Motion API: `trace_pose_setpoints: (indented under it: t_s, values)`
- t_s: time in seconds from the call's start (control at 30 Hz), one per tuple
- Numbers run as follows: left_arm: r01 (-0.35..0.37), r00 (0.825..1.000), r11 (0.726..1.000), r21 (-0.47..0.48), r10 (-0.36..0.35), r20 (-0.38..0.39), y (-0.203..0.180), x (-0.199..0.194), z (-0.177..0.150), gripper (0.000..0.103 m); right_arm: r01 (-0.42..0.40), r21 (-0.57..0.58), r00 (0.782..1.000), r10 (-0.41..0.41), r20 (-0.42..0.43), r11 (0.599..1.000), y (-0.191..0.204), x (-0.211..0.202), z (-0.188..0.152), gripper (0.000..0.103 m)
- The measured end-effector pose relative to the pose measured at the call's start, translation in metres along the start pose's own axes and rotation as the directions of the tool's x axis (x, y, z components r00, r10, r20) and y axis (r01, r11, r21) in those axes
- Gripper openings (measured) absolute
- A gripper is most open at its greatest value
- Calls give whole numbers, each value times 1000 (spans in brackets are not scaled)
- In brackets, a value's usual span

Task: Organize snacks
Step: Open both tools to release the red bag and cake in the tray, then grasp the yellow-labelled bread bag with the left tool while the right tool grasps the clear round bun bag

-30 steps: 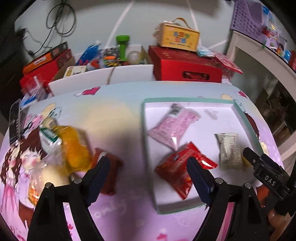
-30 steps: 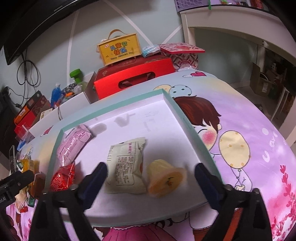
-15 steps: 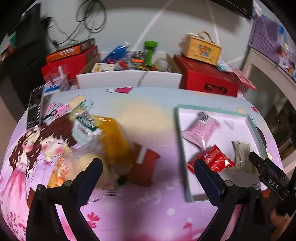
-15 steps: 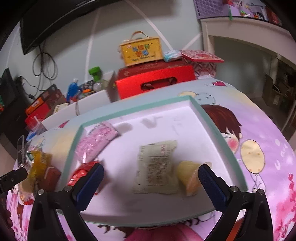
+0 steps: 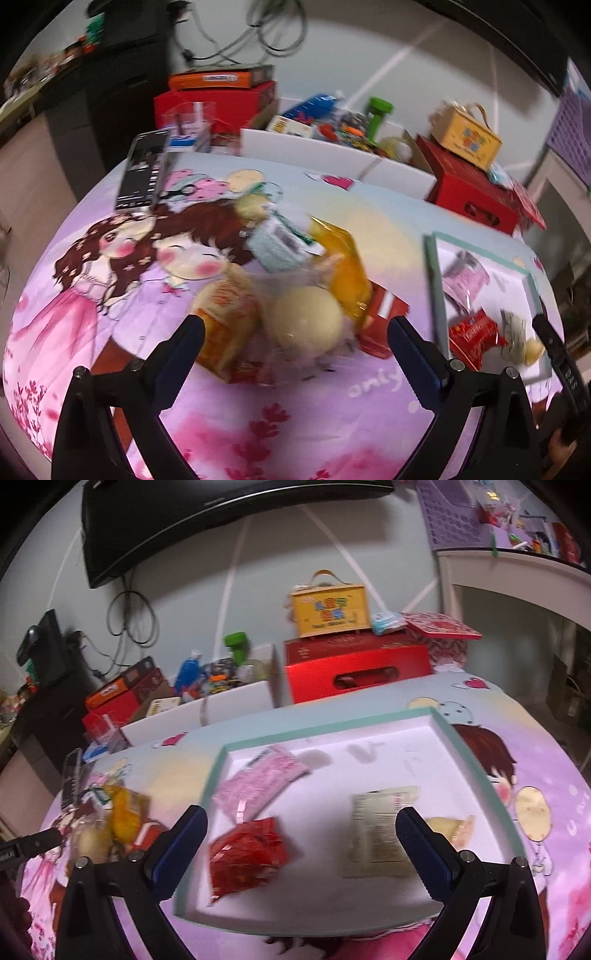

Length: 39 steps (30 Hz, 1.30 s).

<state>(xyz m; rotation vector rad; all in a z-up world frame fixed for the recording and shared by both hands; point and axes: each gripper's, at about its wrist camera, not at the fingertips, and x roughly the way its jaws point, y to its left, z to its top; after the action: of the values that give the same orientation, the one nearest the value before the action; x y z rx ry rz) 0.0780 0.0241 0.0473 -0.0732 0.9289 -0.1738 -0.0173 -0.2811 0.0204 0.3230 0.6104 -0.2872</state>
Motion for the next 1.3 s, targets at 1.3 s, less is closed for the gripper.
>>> trace_pose_setpoints:
  t_s: [1.3]
  values:
    - [-60,989,976,-207,30,-147,110,44,11,99,-328,-283,937,272,-218,901,206,41,-62,103]
